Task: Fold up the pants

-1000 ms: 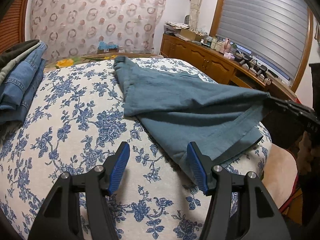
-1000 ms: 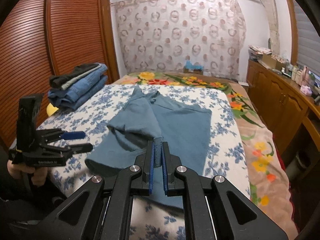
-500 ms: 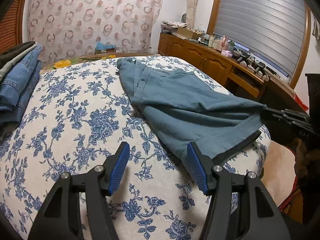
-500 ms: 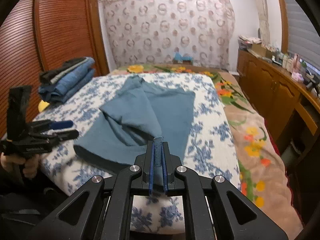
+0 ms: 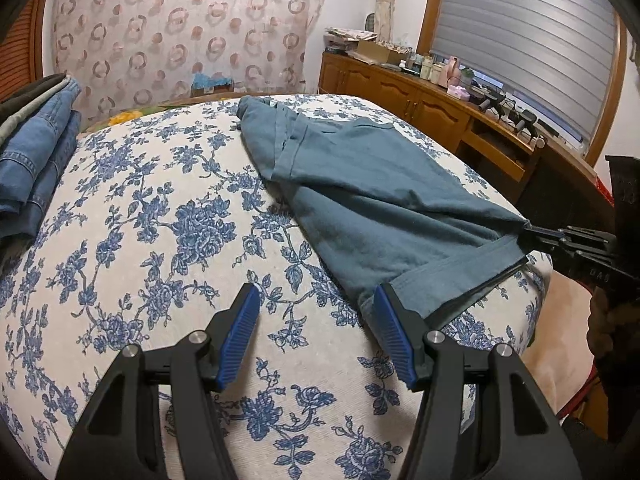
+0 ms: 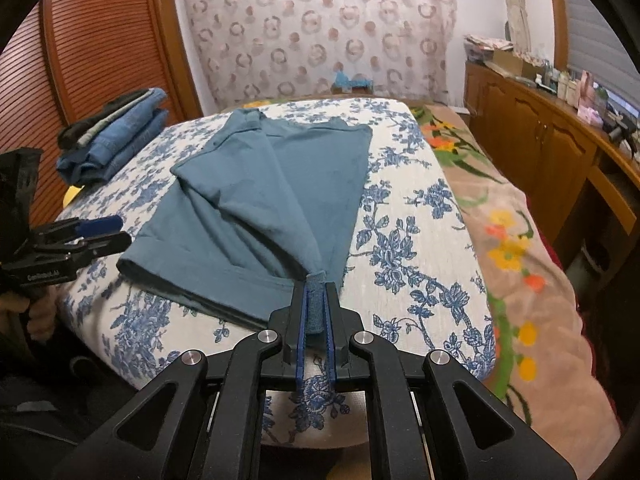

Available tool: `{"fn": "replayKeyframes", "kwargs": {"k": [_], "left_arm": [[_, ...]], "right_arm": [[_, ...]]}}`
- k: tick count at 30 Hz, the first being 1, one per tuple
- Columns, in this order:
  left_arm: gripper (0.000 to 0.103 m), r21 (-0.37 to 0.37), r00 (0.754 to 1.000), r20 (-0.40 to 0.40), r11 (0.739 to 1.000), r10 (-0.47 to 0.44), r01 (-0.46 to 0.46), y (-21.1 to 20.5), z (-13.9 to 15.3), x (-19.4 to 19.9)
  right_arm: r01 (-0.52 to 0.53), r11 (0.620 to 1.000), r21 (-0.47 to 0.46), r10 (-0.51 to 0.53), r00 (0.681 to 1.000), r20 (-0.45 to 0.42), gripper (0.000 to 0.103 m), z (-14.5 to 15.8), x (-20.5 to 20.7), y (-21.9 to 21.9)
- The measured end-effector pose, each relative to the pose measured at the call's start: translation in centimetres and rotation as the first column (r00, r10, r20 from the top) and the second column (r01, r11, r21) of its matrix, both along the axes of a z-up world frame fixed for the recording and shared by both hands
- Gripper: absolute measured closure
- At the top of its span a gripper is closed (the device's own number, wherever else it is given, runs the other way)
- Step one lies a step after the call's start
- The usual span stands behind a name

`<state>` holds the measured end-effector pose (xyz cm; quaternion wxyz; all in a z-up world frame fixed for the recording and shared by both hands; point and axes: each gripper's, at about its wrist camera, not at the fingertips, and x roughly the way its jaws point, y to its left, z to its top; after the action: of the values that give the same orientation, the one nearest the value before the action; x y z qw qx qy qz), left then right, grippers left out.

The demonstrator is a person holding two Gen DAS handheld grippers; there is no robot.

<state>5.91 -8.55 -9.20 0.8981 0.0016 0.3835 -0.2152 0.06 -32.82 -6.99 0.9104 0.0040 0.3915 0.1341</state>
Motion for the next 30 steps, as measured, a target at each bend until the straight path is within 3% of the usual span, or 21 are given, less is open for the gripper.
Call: {"fn": "replayKeyframes", "kwargs": {"k": [4,6,8,9,20,30], "left_arm": [[0.044,-0.008,1.000,0.012,1.000,0.006,-0.006,0.2,0.2,-0.2],[0.044,-0.013,1.000,0.025,1.000,0.017,-0.016,0.6,0.6,-0.2],[0.044,-0.023,0.999,0.034,0.999,0.028,-0.028,1.1,1.1,0.0],[0.044,-0.025,0.999,0.038,0.999,0.035,-0.034,1.4,1.3,0.2],[0.044,-0.036,0.989,0.102,0.994,0.106,-0.103,4.0,3.8,1.2],[0.044,-0.033,0.984,0.122,0.992,0.129,-0.125,5.0,4.4,1.2]], "right_arm": [[0.001,1.000,-0.004,-0.001,1.000,0.020,0.092,0.8,-0.2,0.0],[0.008,1.000,-0.014,-0.008,0.999,0.038,0.085,1.5,-0.2,0.0],[0.014,1.000,-0.019,-0.013,0.998,0.061,0.070,2.2,0.0,0.1],[0.011,1.000,-0.016,-0.010,0.997,0.073,0.069,2.5,0.2,0.1],[-0.123,0.992,-0.040,0.127,0.984,0.123,0.061,4.2,4.8,5.8],[-0.250,0.967,-0.051,0.253,0.965,0.067,0.061,2.9,9.4,12.1]]}}
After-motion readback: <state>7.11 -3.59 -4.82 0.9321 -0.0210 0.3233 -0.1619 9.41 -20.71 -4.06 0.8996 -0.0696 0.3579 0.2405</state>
